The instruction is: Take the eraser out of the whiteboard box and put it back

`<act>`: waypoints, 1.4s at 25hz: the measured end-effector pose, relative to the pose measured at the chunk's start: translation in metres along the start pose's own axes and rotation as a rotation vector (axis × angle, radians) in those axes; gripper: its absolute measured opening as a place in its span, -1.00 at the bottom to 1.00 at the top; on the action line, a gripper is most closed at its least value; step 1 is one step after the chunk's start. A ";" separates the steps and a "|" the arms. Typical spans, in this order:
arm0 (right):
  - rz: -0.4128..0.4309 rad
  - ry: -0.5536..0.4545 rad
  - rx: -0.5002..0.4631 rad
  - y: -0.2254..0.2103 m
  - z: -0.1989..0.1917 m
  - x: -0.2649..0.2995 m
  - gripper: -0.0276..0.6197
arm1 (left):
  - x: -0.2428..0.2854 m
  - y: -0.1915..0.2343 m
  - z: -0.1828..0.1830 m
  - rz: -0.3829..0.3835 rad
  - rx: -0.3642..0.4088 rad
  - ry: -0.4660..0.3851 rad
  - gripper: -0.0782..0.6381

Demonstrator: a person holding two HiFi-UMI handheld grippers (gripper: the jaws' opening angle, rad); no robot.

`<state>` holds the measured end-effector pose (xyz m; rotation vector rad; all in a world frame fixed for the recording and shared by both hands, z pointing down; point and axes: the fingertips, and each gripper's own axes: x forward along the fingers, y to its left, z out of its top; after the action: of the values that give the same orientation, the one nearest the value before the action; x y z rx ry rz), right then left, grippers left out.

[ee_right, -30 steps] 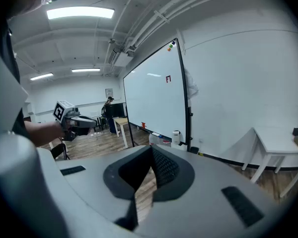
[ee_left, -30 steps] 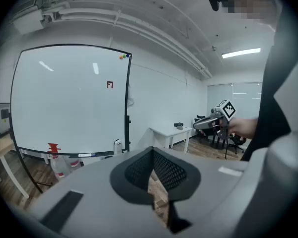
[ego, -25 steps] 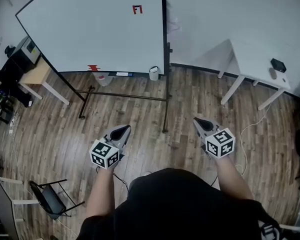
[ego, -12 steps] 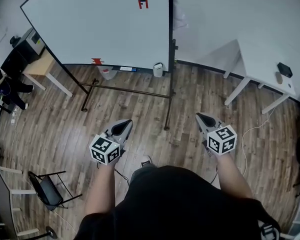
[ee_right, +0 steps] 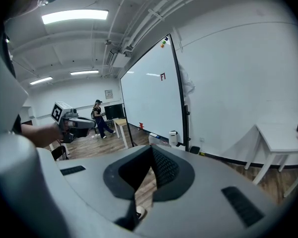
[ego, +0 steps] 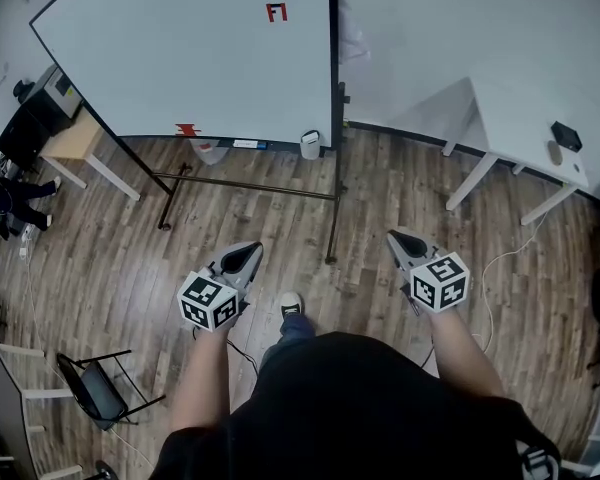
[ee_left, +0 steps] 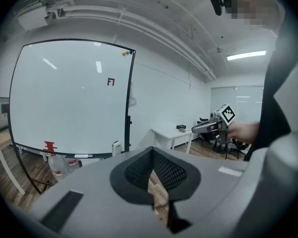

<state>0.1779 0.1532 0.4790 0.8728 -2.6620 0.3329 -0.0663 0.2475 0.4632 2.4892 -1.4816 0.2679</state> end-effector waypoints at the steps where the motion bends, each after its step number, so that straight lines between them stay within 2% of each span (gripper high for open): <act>1: -0.005 -0.002 0.000 -0.002 0.003 0.002 -0.93 | 0.004 0.002 0.001 -0.007 0.004 0.001 -0.75; 35: -0.061 0.049 0.032 -0.034 0.017 0.088 -0.93 | 0.076 0.088 0.000 -0.099 -0.004 0.054 -0.75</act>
<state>0.1276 0.0745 0.4994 0.9409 -2.5856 0.3785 -0.1078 0.1436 0.4930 2.5219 -1.3326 0.3106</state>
